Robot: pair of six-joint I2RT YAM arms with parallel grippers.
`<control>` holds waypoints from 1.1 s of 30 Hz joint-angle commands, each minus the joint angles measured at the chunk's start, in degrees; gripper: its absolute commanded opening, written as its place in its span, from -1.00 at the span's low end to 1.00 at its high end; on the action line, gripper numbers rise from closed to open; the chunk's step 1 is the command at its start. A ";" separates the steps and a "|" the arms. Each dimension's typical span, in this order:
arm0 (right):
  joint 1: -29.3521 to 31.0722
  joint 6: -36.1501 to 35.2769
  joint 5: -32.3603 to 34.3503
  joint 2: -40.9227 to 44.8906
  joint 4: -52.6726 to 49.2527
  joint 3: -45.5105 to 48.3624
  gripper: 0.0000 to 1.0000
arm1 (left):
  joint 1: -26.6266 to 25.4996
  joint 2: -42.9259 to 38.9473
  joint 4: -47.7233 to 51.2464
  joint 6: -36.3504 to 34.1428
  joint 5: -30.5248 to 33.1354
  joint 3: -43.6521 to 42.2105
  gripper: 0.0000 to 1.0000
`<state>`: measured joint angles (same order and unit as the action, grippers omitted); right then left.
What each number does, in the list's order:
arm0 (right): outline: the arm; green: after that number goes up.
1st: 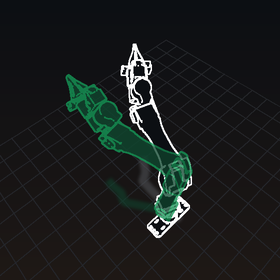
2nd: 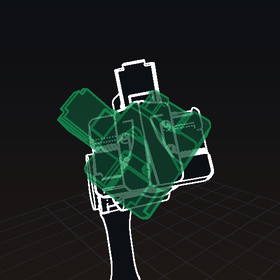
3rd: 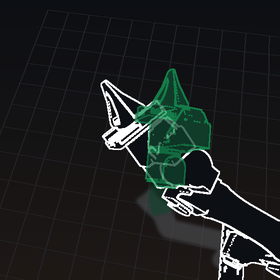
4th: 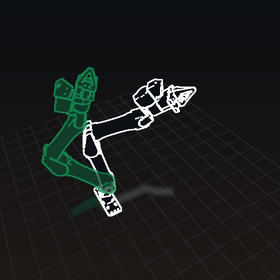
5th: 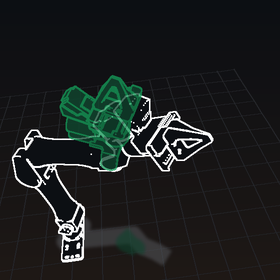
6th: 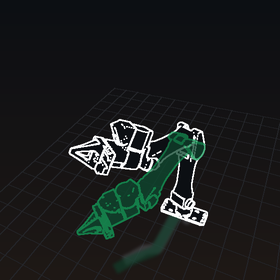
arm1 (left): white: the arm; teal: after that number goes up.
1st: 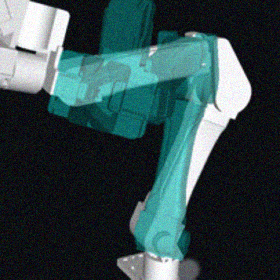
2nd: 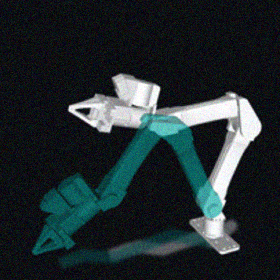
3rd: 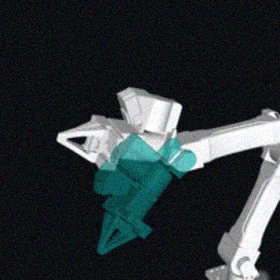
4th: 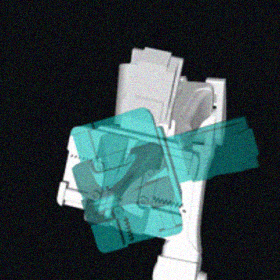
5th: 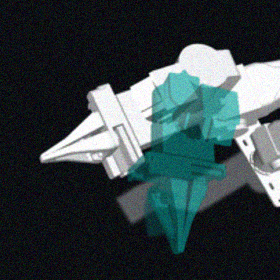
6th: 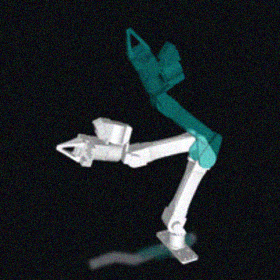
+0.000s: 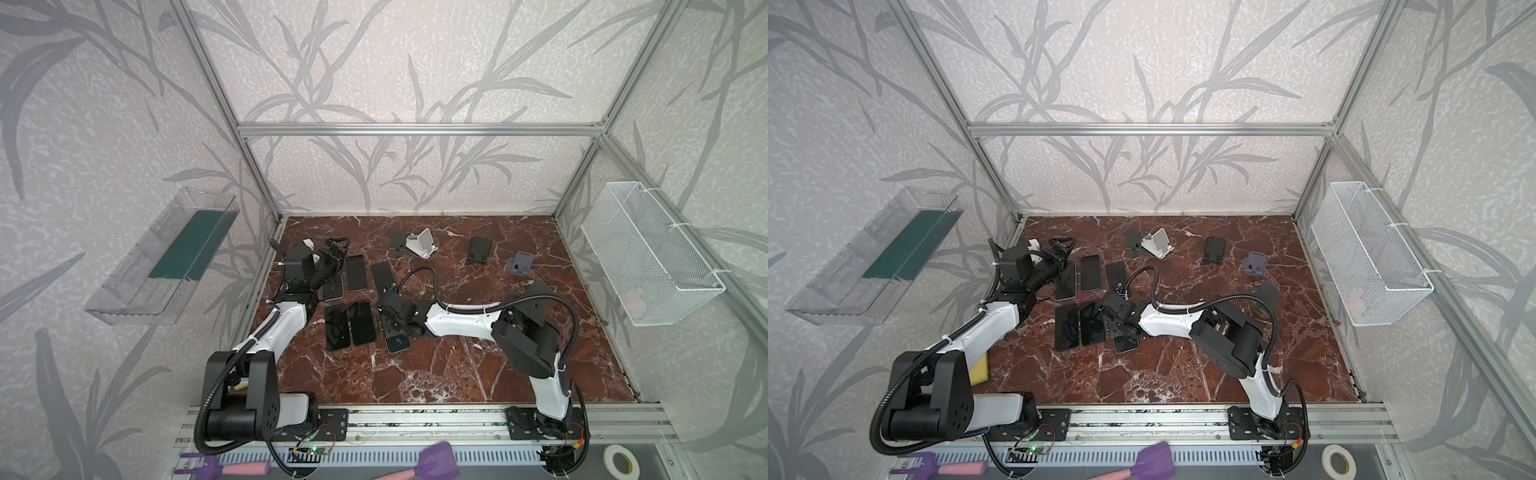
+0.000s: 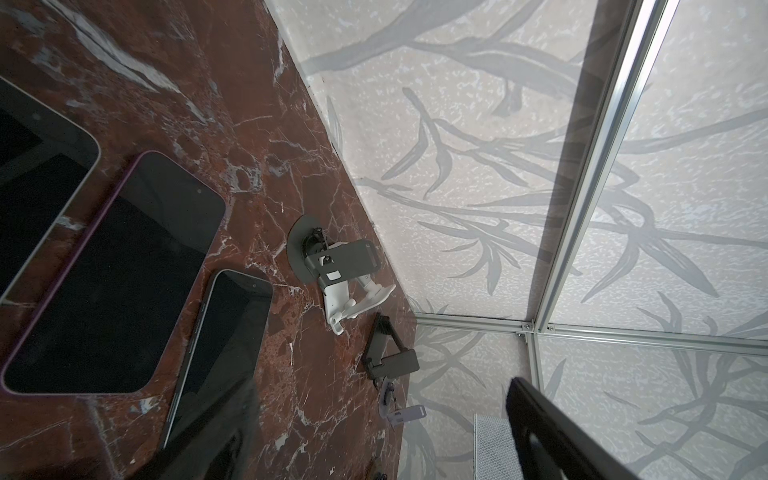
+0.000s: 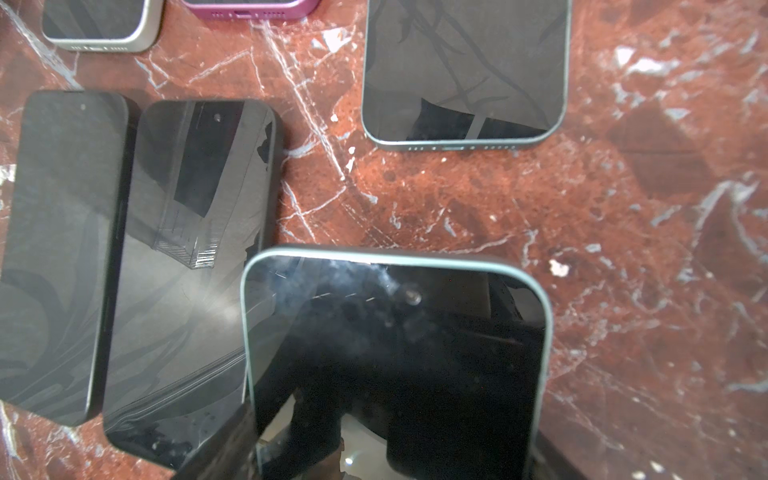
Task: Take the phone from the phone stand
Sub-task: 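Lower the teal-edged phone flat onto the table and open the right gripper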
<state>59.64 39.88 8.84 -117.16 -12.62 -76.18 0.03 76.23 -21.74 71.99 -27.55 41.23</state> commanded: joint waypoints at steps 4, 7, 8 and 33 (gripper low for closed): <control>0.04 1.81 -2.30 -3.32 -5.48 1.64 0.48 | 0.01 0.38 -0.90 -0.18 -1.19 2.36 0.85; 0.05 2.65 -3.47 -3.33 -5.05 2.63 0.48 | -0.01 0.33 -0.87 -0.27 -1.01 2.27 0.84; 0.05 2.74 -3.48 -3.25 -5.17 2.85 0.48 | -0.02 0.33 -0.85 -0.18 -1.08 2.32 0.84; -2.74 -7.27 -7.60 -9.30 -32.19 -11.95 0.45 | 0.01 -0.32 -1.02 -0.18 -1.28 2.36 0.81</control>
<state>58.76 34.06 5.89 -121.82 -35.99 -88.31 0.03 76.29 -21.50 71.99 -28.23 41.95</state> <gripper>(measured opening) 0.731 0.907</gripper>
